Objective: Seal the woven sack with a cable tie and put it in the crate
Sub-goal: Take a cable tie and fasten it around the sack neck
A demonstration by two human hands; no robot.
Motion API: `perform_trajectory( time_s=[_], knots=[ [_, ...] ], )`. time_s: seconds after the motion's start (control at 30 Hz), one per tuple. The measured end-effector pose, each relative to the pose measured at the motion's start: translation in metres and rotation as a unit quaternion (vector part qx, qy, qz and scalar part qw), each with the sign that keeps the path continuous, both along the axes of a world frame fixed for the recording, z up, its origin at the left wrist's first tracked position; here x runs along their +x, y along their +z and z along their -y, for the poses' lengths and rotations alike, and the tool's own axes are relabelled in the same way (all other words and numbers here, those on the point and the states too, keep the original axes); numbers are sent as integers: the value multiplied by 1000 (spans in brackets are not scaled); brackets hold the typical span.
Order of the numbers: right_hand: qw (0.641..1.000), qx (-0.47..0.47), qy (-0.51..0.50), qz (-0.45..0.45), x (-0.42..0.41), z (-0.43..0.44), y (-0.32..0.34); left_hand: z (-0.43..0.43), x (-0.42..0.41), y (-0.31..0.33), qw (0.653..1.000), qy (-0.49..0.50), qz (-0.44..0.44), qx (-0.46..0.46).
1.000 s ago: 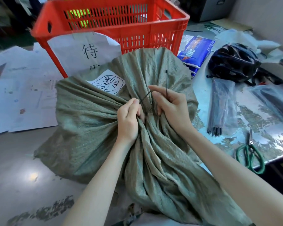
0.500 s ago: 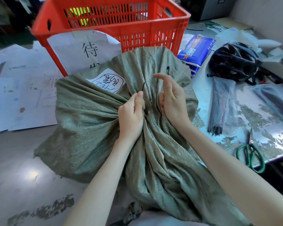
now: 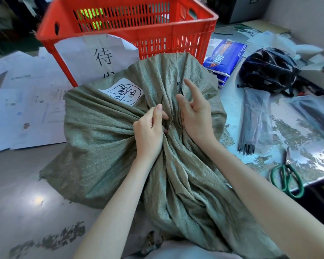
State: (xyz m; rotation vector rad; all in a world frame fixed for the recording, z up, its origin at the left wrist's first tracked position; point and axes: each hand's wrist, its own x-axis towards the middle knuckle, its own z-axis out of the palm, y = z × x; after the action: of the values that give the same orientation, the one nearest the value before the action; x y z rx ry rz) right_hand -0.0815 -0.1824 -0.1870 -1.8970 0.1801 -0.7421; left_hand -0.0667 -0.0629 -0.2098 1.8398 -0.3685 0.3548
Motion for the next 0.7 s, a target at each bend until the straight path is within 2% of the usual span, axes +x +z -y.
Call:
perform_trajectory(
  time_s=[0.7],
  knots=[
    [999, 24, 25, 24, -2, 1, -5, -1, 3, -2, 1000, 0, -10, 0]
  ],
)
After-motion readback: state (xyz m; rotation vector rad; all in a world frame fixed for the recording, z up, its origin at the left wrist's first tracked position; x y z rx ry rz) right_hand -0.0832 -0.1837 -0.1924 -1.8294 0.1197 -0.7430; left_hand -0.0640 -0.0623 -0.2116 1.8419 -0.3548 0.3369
